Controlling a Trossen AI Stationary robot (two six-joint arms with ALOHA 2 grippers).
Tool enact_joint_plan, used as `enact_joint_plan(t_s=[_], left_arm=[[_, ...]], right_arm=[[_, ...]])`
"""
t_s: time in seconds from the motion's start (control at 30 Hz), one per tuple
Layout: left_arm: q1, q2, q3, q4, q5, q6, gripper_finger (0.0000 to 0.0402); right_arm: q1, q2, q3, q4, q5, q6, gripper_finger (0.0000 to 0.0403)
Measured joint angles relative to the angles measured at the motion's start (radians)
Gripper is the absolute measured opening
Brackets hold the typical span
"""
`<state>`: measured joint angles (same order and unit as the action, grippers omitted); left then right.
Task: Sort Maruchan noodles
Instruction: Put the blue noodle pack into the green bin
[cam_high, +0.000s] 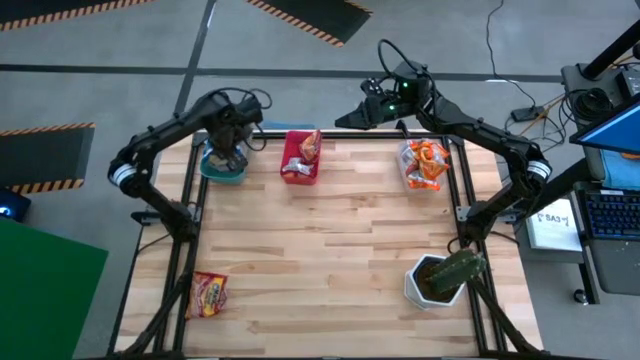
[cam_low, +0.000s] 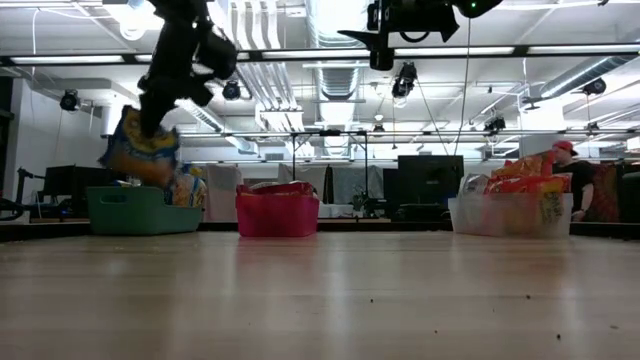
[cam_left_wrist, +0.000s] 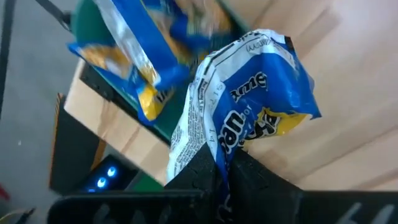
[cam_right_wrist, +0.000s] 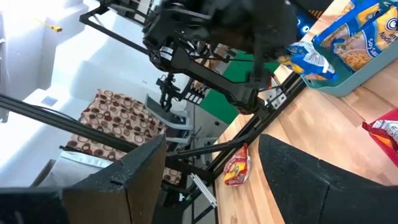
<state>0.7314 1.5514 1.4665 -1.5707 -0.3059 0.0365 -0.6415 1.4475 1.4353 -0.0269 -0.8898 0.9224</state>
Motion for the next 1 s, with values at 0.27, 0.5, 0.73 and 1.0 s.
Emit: enact_joint_plan(t_s=[0.27,0.5,0.73,1.0], left_arm=[[0.019,0.048,-0.129,0.017,-0.101,0.072,0.0000],[0.018,0.102,-0.161,0.104,-0.101,0.096,0.0000],[0.018,0.167,-0.161,0.155,-0.105,0.107,0.0017],[0.018,0.190,-0.159,0.153,-0.107,0.109,0.0092]], right_arm=[[0.000,0.000,0.000,0.000,0.000,-0.008,0.0245],[0.000,0.000,0.000,0.000,0.001,-0.007,0.0247],[0.000,0.000,0.000,0.000,0.002,-0.007,0.0245],[0.000,0.000,-0.001,-0.001,0.002,-0.007,0.0248]])
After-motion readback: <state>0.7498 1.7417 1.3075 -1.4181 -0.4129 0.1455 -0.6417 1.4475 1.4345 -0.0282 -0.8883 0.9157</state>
